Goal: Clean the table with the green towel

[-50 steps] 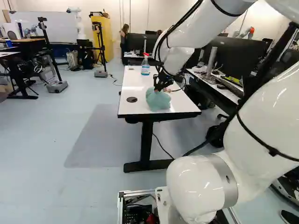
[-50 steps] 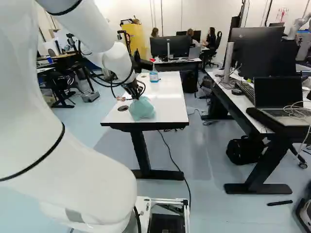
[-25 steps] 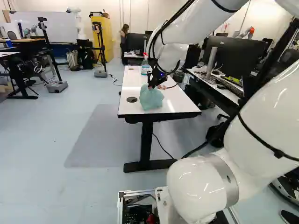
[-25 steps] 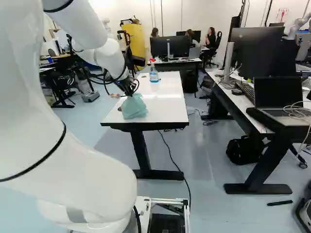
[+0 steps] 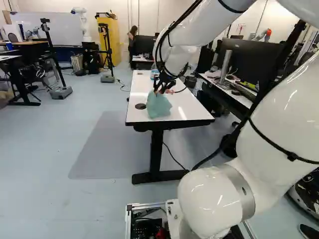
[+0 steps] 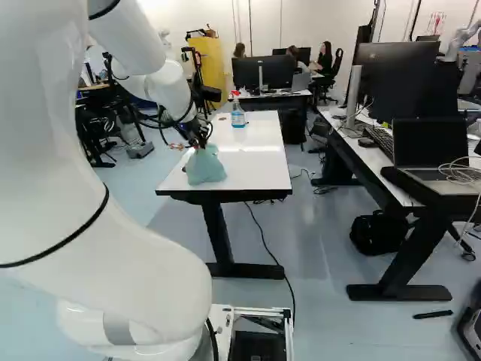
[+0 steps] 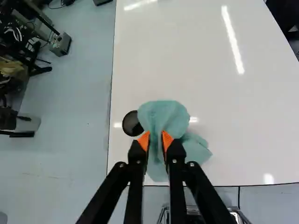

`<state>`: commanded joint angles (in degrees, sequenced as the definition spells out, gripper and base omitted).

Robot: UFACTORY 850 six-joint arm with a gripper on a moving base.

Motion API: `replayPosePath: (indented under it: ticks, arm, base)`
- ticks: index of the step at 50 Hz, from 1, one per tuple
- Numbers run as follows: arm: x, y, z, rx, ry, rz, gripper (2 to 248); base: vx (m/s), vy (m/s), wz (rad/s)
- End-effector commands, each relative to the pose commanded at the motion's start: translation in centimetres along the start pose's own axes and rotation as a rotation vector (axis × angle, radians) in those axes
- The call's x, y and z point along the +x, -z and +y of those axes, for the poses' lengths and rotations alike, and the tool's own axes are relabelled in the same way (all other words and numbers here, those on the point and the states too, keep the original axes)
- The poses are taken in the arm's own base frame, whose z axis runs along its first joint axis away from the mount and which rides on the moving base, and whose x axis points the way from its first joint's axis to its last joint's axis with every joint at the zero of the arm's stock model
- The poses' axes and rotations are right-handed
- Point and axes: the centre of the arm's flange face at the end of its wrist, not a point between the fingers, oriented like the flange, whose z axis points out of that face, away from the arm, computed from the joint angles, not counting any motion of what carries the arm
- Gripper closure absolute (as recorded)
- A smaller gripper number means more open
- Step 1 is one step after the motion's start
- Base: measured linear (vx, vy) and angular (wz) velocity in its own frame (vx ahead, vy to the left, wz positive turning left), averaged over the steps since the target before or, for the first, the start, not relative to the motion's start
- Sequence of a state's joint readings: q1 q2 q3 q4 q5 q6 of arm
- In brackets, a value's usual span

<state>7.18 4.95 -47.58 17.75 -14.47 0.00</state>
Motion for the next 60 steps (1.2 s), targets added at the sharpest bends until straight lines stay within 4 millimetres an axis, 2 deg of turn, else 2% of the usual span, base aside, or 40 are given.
replayPosePath:
  ticks: [2, 3, 7, 8, 13, 14, 18, 19, 23, 24, 41, 60]
  arm:
    - [0.0, 0.0, 0.0, 0.000, 0.000, 0.000, 191]
    - [0.0, 0.0, 0.0, 0.000, 0.000, 0.000, 154]
    - [0.0, 0.0, 0.0, 0.000, 0.000, 0.000, 154]
    - [0.0, 0.0, 0.0, 0.000, 0.000, 0.000, 117]
    - [0.0, 0.0, 0.0, 0.000, 0.000, 0.000, 117]
    - [0.0, 0.0, 0.0, 0.000, 0.000, 0.000, 80]
    - [0.0, 0.0, 0.0, 0.000, 0.000, 0.000, 80]
    - [0.0, 0.0, 0.0, 0.000, 0.000, 0.000, 44]
    - [0.0, 0.0, 0.0, 0.000, 0.000, 0.000, 44]
    - [0.0, 0.1, 0.0, 0.000, 0.000, 0.001, 7]
    - [0.5, 1.8, -0.3, 0.012, 0.003, 0.038, 3]
    - [0.5, 2.0, 0.2, 0.005, -0.006, 0.041, 3]
  base:
    - [0.000, 0.000, 0.000]
    - [0.000, 0.000, 0.000]
    - [0.000, 0.000, 0.000]
    - [0.000, 0.000, 0.000]
    - [0.000, 0.000, 0.000]
    - [0.000, 0.000, 0.000]
    - [0.000, 0.000, 0.000]
    - [0.000, 0.000, 0.000]
    - [0.000, 0.000, 0.000]
    - [0.000, 0.000, 0.000]
    - [0.000, 0.000, 0.000]
    - [0.000, 0.000, 0.000]
